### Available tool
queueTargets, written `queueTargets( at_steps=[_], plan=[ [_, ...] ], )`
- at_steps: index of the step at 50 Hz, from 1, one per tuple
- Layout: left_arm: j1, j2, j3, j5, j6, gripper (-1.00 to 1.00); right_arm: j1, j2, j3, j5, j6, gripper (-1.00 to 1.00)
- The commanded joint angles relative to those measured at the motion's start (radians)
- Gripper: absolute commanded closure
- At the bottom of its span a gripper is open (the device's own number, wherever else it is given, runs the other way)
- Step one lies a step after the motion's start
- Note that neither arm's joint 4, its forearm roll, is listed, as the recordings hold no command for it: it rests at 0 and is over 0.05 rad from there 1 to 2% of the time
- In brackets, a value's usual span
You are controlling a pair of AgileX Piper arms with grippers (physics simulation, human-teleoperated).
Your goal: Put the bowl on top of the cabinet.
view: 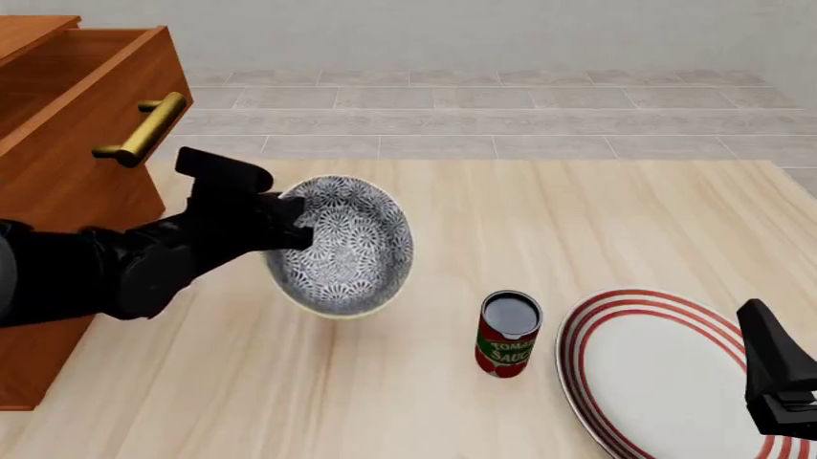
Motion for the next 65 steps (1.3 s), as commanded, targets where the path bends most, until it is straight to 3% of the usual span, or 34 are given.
queueTargets(
  at_steps=[1, 21, 26, 65],
  plan=[
    [0.004, -0.101, 0.018, 0.029, 0.016, 1.0, 0.0, 0.0, 0.0, 0.0, 0.0, -1.0],
    [-0.03, -0.222, 0.027, 0.094, 0.015, 1.0, 0.0, 0.0, 0.0, 0.0, 0.0, -1.0],
    [-0.096, -0.27, 0.022, 0.135, -0.049, 1.0, 0.0, 0.0, 0.0, 0.0, 0.0, -1.0],
    [-0.13, -0.537, 0.022, 0.297, -0.093, 1.0, 0.0, 0.0, 0.0, 0.0, 0.0, -1.0]
  ],
)
